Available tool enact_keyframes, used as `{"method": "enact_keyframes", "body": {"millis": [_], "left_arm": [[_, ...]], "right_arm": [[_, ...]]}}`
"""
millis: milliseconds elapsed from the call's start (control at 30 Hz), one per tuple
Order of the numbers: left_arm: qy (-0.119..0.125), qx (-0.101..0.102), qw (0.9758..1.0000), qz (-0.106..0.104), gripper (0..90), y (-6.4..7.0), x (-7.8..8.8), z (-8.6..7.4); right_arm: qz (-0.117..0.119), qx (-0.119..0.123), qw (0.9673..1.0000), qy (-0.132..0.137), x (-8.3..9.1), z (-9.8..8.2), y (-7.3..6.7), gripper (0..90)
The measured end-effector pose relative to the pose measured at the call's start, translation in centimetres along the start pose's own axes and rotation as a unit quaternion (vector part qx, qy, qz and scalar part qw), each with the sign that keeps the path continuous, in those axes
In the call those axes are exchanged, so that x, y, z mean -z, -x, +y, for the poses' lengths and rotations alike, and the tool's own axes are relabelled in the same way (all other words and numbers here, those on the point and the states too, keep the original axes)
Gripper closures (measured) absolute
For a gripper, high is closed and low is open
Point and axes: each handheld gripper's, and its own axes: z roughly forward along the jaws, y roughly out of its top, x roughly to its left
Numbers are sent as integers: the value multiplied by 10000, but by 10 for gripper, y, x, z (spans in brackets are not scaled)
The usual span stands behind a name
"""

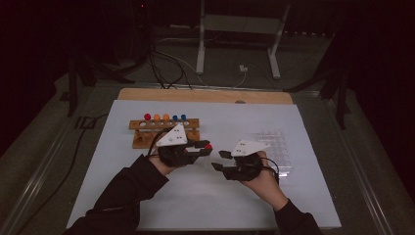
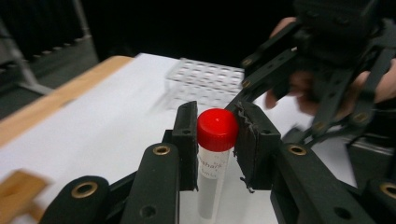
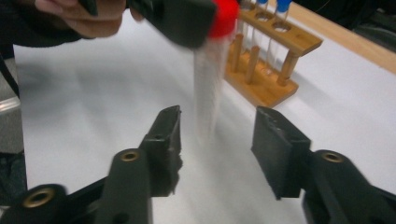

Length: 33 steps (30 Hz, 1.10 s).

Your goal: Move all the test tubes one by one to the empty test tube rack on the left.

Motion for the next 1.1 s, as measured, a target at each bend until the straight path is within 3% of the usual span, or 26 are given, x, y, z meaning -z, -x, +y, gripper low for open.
{"method": "enact_keyframes", "body": {"millis": [233,500,667,833,1000,1100], "left_arm": [[118,100,9986,508,719,-18,40,4],[346,347,9914,1217,719,-49,94,0],[342,428,9831,1747,719,-67,122,-3],[349,482,9739,2189,719,-84,138,-5],[423,614,9661,2471,719,-101,144,-9],[345,661,9626,2605,719,-109,141,-13]], "right_arm": [[-197,-210,9991,314,13,0,4,193],[-85,-313,9985,444,20,-2,6,1],[-47,-285,9981,543,24,-1,7,0],[-54,-310,9978,592,25,-1,8,0],[-39,-317,9975,637,27,-1,9,0],[-50,-306,9972,679,28,-1,10,0]]}}
